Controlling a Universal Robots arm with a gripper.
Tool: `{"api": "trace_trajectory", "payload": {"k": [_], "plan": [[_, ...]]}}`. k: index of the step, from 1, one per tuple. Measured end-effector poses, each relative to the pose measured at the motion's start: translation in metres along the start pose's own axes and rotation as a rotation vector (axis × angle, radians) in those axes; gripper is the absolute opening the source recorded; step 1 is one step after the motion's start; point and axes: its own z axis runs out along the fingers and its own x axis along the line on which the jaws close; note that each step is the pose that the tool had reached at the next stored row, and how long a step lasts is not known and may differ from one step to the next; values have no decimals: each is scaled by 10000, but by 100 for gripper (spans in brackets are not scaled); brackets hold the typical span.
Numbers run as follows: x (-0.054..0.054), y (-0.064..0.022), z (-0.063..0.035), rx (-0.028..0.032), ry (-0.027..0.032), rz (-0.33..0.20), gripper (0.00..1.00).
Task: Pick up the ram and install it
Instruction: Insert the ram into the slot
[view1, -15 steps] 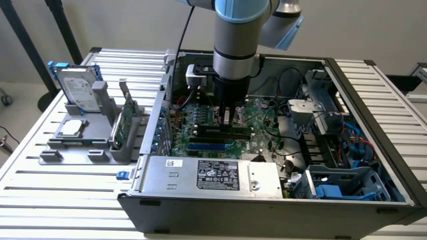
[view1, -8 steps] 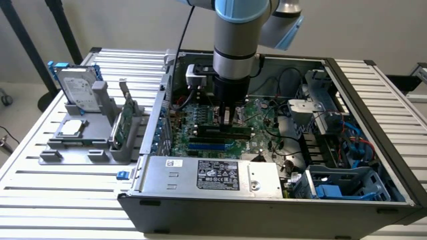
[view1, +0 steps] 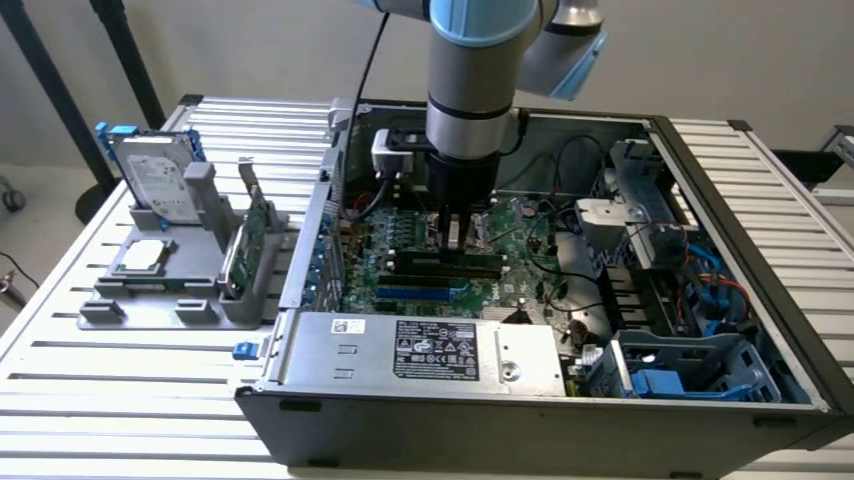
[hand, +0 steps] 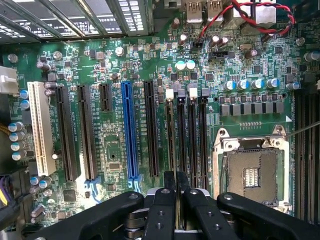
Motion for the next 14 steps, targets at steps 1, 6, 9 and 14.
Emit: {"api": "trace_trajectory", "payload": {"k": [1,6,9,14], "plan": [[0,0,3,0,-1,-1,14],[0,0,14,0,0,-9,14],[0,0,24,0,-1,-19,14],[0,0,32,-1,1,-41,14]]}}
